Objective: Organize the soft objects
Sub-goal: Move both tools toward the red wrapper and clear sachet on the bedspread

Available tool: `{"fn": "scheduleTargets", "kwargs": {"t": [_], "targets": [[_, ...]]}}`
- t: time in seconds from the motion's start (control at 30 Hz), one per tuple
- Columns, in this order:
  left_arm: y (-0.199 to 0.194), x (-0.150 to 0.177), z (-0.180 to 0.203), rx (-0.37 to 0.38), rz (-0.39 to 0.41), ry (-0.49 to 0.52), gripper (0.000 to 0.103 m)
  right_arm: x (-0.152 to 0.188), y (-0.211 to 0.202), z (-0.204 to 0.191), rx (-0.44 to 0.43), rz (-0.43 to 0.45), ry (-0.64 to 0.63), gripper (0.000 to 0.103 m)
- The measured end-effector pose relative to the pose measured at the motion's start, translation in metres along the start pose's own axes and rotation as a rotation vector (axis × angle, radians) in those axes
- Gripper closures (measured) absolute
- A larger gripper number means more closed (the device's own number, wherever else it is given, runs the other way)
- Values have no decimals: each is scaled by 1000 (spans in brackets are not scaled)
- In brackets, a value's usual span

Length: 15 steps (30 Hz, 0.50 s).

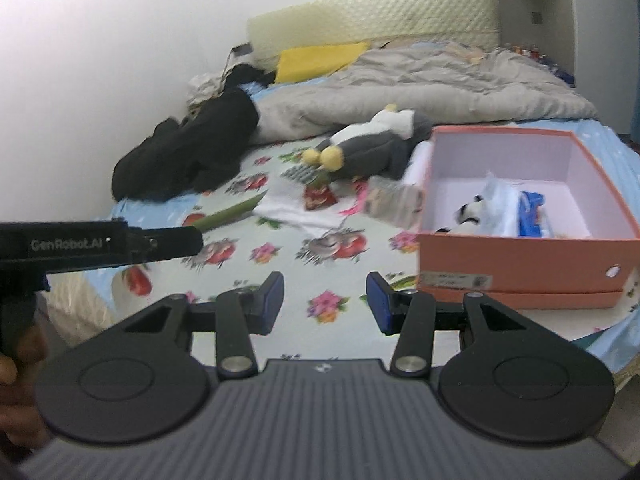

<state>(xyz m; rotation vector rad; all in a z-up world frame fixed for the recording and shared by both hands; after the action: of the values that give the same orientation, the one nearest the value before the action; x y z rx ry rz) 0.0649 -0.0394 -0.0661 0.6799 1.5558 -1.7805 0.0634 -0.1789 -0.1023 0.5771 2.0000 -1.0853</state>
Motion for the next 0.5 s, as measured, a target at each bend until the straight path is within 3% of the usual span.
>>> {"fn": "scheduleTargets", "kwargs": {"t": [0.27, 0.5], "targets": [[16, 22, -41, -48, -61, -57, 63, 7, 25, -7, -7, -48, -2, 54], [46, 13, -60, -73, -93, -86, 63, -6, 49, 4, 10, -53, 15, 54]]}}
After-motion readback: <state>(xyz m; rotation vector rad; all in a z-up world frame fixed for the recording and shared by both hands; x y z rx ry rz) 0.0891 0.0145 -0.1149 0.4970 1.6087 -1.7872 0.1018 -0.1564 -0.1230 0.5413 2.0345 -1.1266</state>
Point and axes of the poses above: each gripper's, at about its wrist camera, not at the fingertips, and y roughly the way its jaws point, z to its right, x to its underside, the point moved 10 cm from there along y, roughly the way its jaws point, and after that the axes turned 14 degrees about -x, right-handed, at the moved point
